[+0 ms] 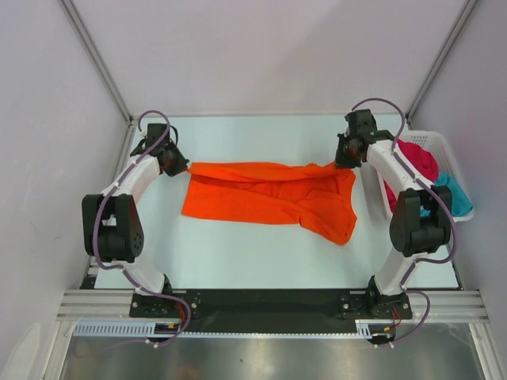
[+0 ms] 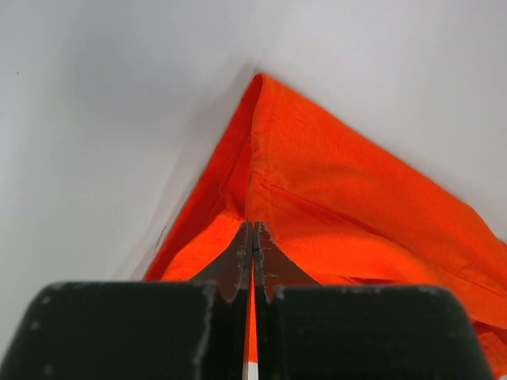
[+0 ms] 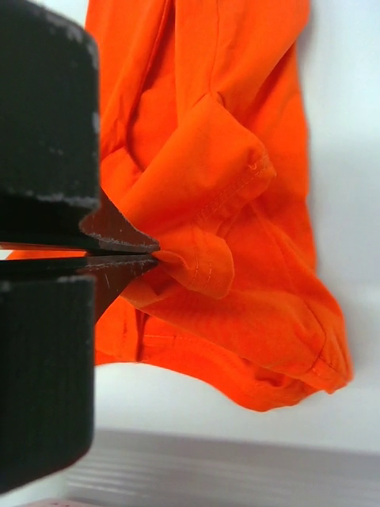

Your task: Fold and stack the t-shirts

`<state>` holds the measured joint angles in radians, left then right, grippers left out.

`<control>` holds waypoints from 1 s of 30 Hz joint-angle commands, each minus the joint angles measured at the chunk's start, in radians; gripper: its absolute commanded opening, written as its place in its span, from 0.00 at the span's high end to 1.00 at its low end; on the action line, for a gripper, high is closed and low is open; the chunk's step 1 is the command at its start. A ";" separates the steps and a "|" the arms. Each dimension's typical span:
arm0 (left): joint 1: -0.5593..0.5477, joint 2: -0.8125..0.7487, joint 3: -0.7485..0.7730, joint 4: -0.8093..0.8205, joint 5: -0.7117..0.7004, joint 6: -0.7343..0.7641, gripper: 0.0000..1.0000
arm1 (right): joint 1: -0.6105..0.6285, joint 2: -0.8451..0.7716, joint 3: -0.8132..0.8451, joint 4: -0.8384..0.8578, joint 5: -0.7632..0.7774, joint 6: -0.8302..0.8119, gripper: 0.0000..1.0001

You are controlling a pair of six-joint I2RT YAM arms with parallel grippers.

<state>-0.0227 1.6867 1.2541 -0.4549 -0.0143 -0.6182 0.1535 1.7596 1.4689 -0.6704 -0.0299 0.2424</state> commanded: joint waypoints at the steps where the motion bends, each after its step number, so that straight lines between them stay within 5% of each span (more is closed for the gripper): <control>1: 0.007 -0.068 -0.042 0.028 0.005 0.015 1.00 | 0.006 -0.075 -0.041 0.002 0.022 0.006 1.00; 30: 0.010 -0.200 -0.246 0.027 0.025 0.021 1.00 | 0.035 -0.212 -0.254 -0.031 0.087 0.029 1.00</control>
<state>-0.0227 1.5463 1.0199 -0.4469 0.0082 -0.6174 0.1806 1.6012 1.2209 -0.6907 0.0208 0.2611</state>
